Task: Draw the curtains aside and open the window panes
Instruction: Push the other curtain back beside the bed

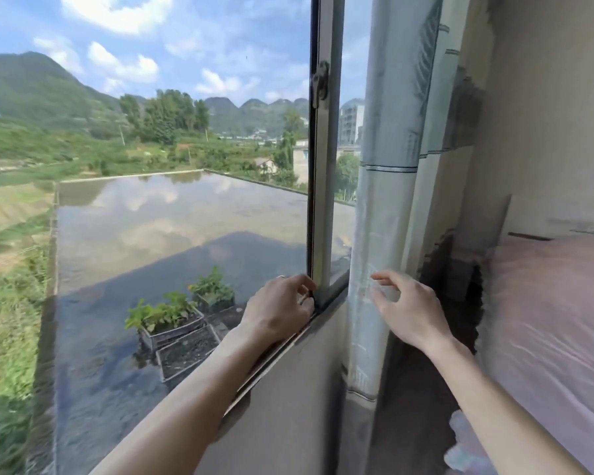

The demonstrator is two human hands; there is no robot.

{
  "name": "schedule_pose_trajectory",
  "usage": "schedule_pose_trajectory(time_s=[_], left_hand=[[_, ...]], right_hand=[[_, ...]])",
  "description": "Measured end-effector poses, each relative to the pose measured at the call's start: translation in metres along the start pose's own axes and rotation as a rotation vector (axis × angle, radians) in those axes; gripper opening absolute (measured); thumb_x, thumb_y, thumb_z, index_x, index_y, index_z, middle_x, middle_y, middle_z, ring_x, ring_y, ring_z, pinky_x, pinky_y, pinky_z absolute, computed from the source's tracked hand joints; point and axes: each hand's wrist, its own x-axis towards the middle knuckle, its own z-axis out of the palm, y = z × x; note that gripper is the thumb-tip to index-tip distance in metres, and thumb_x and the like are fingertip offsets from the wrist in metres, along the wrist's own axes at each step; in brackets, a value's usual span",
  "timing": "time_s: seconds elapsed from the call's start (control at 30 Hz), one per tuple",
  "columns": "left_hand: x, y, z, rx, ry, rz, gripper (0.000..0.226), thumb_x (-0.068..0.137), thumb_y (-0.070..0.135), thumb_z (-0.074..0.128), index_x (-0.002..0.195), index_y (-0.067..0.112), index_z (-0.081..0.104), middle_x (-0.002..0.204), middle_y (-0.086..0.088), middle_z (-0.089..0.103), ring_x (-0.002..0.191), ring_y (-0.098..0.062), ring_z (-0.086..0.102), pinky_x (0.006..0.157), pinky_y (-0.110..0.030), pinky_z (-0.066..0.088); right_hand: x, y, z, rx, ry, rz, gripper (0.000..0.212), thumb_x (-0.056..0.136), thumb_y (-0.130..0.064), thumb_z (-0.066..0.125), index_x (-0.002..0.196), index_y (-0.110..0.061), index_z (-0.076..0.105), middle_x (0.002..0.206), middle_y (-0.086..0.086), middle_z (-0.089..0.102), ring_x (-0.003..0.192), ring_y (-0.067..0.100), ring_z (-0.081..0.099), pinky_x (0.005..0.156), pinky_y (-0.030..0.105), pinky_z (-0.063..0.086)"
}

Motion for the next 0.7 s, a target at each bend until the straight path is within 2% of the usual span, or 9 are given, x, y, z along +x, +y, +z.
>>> schedule_pose_trajectory(time_s=[0.2,0.3,0.4,0.47,0.5,0.6,0.63,0.7], left_hand=[[0.111,0.011,0.03,-0.019,-0.021,0.081,0.053,0.09,0.037,0.057,0.14,0.031,0.041,0.14,0.001,0.048,0.121,-0.021,0.054,0.097,-0.042,0.048],[0.163,0.024,0.05,-0.086,0.019,0.115,0.067,0.087,0.04,0.06,0.146,0.028,0.03,0.148,0.0,0.038,0.127,-0.021,0.049,0.1,-0.043,0.047],[0.224,0.041,0.081,-0.129,0.027,0.157,0.089,0.084,0.047,0.065,0.154,0.027,0.013,0.156,0.001,0.027,0.139,-0.019,0.038,0.107,-0.04,0.042],[0.26,0.054,0.105,-0.166,0.023,0.153,0.098,0.082,0.053,0.065,0.155,0.028,0.005,0.157,-0.001,0.023,0.141,-0.021,0.035,0.109,-0.041,0.04],[0.274,0.057,0.115,-0.203,0.036,0.143,0.098,0.082,0.056,0.064,0.154,0.028,0.005,0.156,-0.002,0.024,0.141,-0.022,0.034,0.109,-0.043,0.04],[0.333,0.071,0.152,-0.311,0.095,0.085,0.091,0.085,0.065,0.053,0.154,0.023,0.01,0.158,-0.005,0.021,0.145,-0.022,0.024,0.114,-0.045,0.034],[0.35,0.075,0.162,-0.332,0.115,0.076,0.088,0.087,0.066,0.049,0.154,0.02,0.014,0.159,-0.005,0.023,0.146,-0.022,0.023,0.114,-0.044,0.033],[0.383,0.083,0.177,-0.374,0.159,0.085,0.075,0.091,0.059,0.05,0.15,0.022,0.023,0.15,0.0,0.039,0.138,-0.02,0.035,0.107,-0.04,0.039]], right_hand=[[0.104,0.037,-0.004,0.042,0.137,0.047,0.038,0.092,-0.041,0.057,0.129,-0.031,0.057,0.132,-0.004,0.059,0.123,0.018,0.054,0.101,0.035,0.042],[0.155,0.055,-0.007,0.097,0.209,0.064,0.058,0.089,-0.049,0.062,0.139,-0.024,0.047,0.142,0.003,0.048,0.128,0.021,0.05,0.105,0.04,0.041],[0.218,0.074,-0.012,0.195,0.228,0.064,0.084,0.08,-0.059,0.071,0.147,-0.025,0.033,0.151,0.003,0.034,0.135,0.021,0.042,0.109,0.043,0.039],[0.26,0.091,-0.012,0.243,0.206,0.031,0.096,0.073,-0.065,0.074,0.149,-0.027,0.03,0.153,0.002,0.032,0.137,0.019,0.041,0.11,0.046,0.041],[0.277,0.098,-0.011,0.264,0.209,-0.003,0.093,0.07,-0.07,0.073,0.145,-0.03,0.037,0.151,0.001,0.037,0.134,0.017,0.044,0.108,0.046,0.044],[0.336,0.128,-0.01,0.281,0.224,-0.07,0.063,0.071,-0.075,0.068,0.119,-0.036,0.059,0.135,-0.001,0.053,0.123,0.013,0.055,0.101,0.043,0.05],[0.353,0.139,-0.007,0.297,0.22,-0.077,0.059,0.072,-0.074,0.068,0.117,-0.036,0.06,0.132,-0.002,0.055,0.121,0.011,0.056,0.1,0.042,0.051],[0.385,0.154,-0.004,0.334,0.239,-0.083,0.067,0.07,-0.074,0.07,0.123,-0.035,0.057,0.129,-0.004,0.058,0.117,0.011,0.059,0.097,0.04,0.053]])
